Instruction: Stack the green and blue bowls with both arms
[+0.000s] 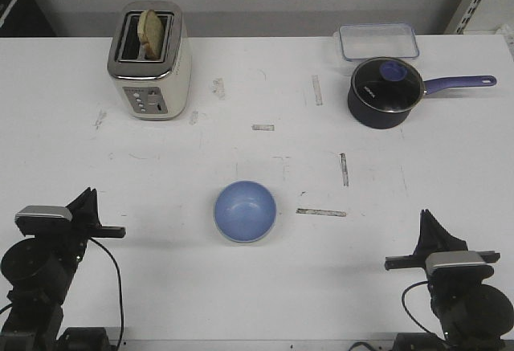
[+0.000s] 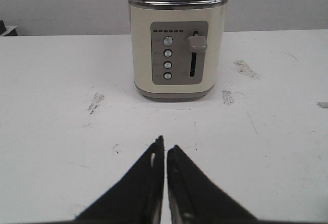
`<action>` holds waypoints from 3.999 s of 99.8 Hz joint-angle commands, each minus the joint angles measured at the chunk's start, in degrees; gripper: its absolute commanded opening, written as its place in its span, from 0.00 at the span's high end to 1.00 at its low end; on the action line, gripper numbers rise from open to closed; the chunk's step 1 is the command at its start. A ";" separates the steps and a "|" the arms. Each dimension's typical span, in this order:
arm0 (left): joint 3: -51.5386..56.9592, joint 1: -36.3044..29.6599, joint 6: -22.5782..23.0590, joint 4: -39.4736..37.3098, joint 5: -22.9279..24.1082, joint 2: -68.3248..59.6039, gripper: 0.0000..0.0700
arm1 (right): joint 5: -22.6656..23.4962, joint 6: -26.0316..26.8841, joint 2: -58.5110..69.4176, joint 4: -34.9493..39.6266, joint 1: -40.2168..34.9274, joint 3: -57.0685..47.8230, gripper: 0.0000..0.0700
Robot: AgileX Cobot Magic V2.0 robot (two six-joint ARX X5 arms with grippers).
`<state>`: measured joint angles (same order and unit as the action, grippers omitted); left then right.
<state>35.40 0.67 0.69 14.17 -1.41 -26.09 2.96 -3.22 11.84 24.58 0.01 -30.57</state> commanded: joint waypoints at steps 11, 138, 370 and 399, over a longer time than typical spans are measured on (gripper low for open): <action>0.26 0.11 -0.28 -0.59 0.13 0.76 1.00 | 0.00 -0.68 -0.15 -0.57 -0.04 -0.15 1.00; -34.71 -0.02 -0.26 -20.63 0.33 25.90 1.00 | -0.02 -0.68 -0.17 -1.29 -0.04 -0.20 1.00; -34.67 -0.04 -0.28 -20.24 0.33 25.90 1.00 | -2.99 4.83 -11.76 -21.79 2.43 29.83 1.00; -34.67 -0.04 -0.26 -20.24 0.33 25.90 1.00 | -2.99 4.83 -11.76 -21.79 2.43 29.83 1.00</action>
<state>1.93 0.62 0.51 -5.48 -1.23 -0.30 0.10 0.56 0.25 3.44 2.33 -0.82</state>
